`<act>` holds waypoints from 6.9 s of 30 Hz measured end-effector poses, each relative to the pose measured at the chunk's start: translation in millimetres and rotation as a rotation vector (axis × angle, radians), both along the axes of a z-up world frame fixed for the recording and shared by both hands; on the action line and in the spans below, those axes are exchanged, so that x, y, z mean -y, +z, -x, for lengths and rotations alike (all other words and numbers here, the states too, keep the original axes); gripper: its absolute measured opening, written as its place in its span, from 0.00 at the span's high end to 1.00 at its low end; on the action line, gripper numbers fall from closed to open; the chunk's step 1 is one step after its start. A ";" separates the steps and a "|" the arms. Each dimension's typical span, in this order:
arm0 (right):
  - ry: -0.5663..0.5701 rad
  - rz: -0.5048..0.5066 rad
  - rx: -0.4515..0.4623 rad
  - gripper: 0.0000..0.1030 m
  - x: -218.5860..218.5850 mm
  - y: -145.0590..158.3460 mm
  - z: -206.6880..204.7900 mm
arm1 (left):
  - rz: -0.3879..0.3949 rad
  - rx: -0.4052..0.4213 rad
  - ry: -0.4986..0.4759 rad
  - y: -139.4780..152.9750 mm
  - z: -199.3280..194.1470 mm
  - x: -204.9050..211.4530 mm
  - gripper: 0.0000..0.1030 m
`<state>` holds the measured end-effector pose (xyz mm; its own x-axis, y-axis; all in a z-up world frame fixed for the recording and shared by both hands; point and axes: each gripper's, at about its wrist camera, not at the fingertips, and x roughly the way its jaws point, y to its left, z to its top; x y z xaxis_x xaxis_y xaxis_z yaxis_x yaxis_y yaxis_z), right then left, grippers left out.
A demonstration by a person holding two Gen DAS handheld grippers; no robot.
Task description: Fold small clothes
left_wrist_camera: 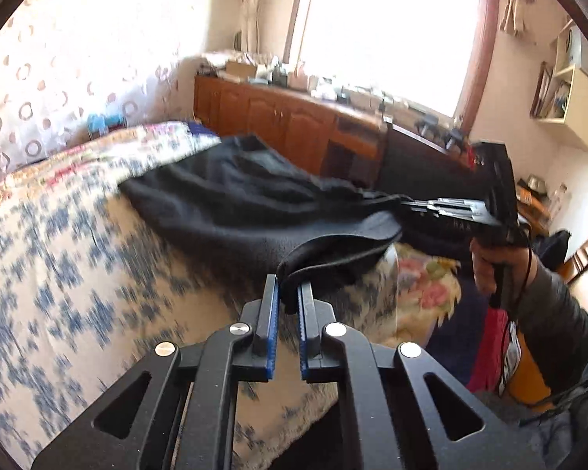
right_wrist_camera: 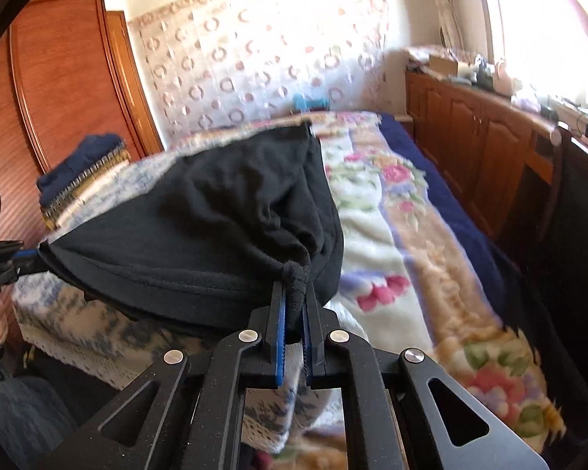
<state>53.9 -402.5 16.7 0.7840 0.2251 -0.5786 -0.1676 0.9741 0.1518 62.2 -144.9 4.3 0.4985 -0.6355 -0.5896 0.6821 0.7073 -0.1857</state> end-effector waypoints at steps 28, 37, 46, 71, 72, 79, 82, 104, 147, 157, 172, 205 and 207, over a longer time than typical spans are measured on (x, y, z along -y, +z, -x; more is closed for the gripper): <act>0.097 0.041 0.116 0.94 -25.6 26.9 -128.6 | -0.014 -0.039 0.152 5.9 -170.1 -14.0 0.91; 0.118 0.084 0.115 0.94 -37.2 27.1 -193.3 | -0.013 -0.072 0.191 -3.1 -223.3 -20.2 0.91; 0.066 0.144 0.008 0.85 -45.0 7.8 -244.6 | -0.049 -0.114 0.173 -17.7 -244.9 -29.9 0.45; 0.272 0.163 -0.084 0.45 -48.8 19.4 -197.4 | -0.193 -0.136 0.235 -63.3 -298.2 -2.6 0.38; 0.269 0.155 -0.090 0.45 -48.4 18.4 -206.1 | -0.185 -0.140 0.238 -63.2 -298.9 -3.4 0.38; 0.262 0.061 -0.164 0.45 -39.8 1.5 -259.4 | -0.168 -0.135 0.242 -60.4 -298.6 -8.3 0.38; 0.282 0.032 -0.152 0.92 -38.5 2.5 -262.3 | -0.171 -0.145 0.241 -64.8 -299.2 -8.0 0.38; 0.088 0.014 -0.120 0.32 3.6 6.7 -225.4 | -0.050 -0.206 0.319 -66.3 -309.1 -20.8 0.37; 0.522 0.114 0.204 0.84 -202.3 130.4 -277.0 | 0.199 0.088 0.416 107.5 -165.6 -245.5 0.90; 0.774 0.101 0.232 0.84 -382.8 143.1 -375.9 | 0.193 0.112 0.758 99.2 -142.6 -399.9 0.90; 0.858 0.182 0.258 0.84 -479.0 159.7 -428.5 | 0.291 0.051 0.807 77.4 -147.8 -456.3 0.90; 0.660 0.132 0.125 0.44 -422.7 53.6 -411.4 | -0.006 0.106 0.870 61.1 -155.2 -427.4 0.23; 0.640 0.114 0.127 0.43 -401.6 48.9 -391.4 | -0.041 0.142 0.859 65.4 -149.1 -407.8 0.23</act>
